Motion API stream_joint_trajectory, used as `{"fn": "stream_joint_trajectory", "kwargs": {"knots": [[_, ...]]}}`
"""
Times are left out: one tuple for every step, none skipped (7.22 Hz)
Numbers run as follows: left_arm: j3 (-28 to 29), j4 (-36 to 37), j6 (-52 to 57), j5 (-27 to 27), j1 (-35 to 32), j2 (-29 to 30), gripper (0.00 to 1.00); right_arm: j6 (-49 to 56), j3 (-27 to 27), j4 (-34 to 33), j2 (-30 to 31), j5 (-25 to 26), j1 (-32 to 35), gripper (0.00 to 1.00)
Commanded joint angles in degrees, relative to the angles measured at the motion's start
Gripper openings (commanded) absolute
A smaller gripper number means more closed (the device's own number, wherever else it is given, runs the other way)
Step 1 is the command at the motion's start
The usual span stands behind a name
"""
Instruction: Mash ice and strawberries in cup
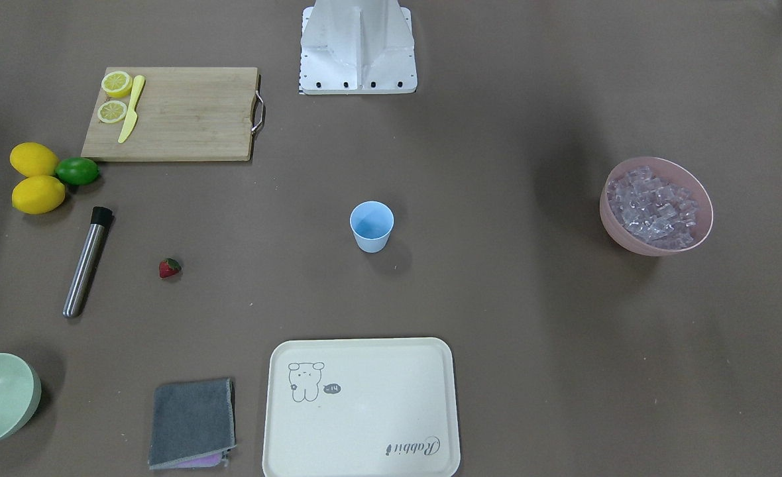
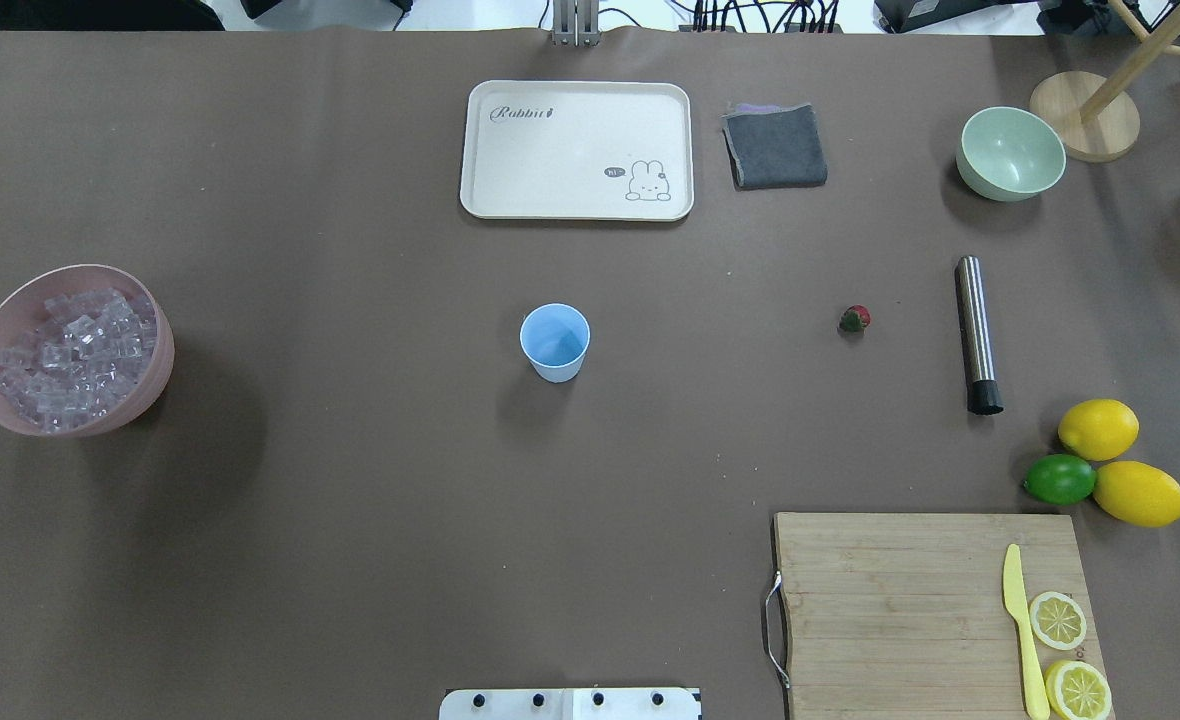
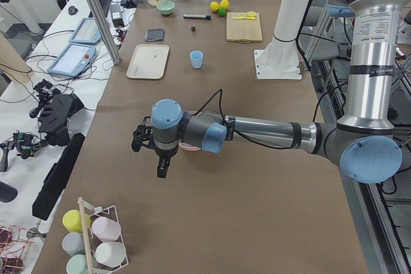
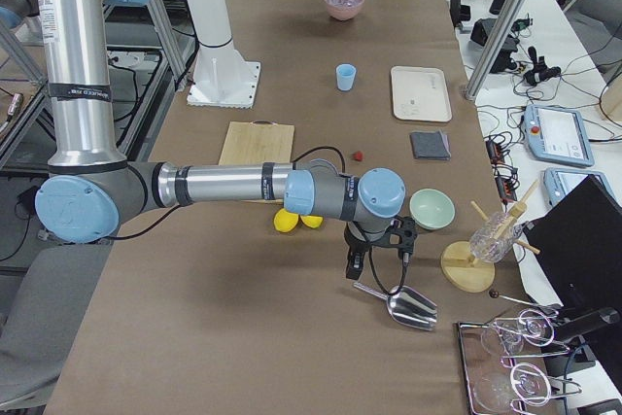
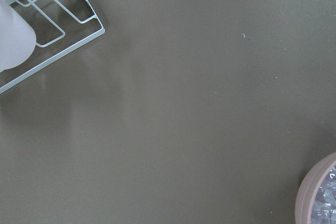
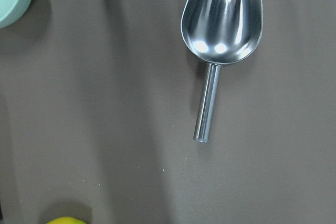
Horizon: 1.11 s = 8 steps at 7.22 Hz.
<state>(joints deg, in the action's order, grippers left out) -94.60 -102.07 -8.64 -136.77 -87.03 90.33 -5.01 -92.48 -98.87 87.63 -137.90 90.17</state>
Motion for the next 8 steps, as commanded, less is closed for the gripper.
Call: {"fn": "stream_joint_trajectory", "kwargs": {"knots": [[-0.8,-0.4,-0.4,-5.1,0.0,0.7,0.98,0.0,-0.1,0.1,0.0,0.0,0.0,1.0],[-4.7,-0.6,-0.3,-5.0,-0.2,0.6,0.98,0.0,-0.2,0.0,-0.4,0.0,0.0,1.0],[-3.2,-0.5,-0.1,-4.6,-0.2,0.7,0.98,0.0,-0.2,0.1,-0.4,0.0,0.0,1.0],[-1.7,-0.8,0.0,-4.6,-0.1,1.5,0.98,-0.1,-0.2,0.1,-0.7,0.0,0.0,1.0],[-2.2,-1.3,-0.4,-4.5,-0.1,2.0,0.98,-0.1,-0.2,0.0,-0.9,0.0,0.0,1.0],[-0.9,-3.8,-0.3,-4.7,-0.2,1.5,0.98,0.0,-0.2,0.1,-0.9,0.0,0.0,1.0],[1.2,-9.3,-0.4,-4.7,-0.2,1.0,0.98,0.0,-0.4,0.1,-0.9,0.0,0.0,1.0],[4.0,-13.9,-0.2,-4.6,-0.2,1.0,0.98,0.0,-0.4,0.1,-0.9,-0.1,0.0,1.0]]}}
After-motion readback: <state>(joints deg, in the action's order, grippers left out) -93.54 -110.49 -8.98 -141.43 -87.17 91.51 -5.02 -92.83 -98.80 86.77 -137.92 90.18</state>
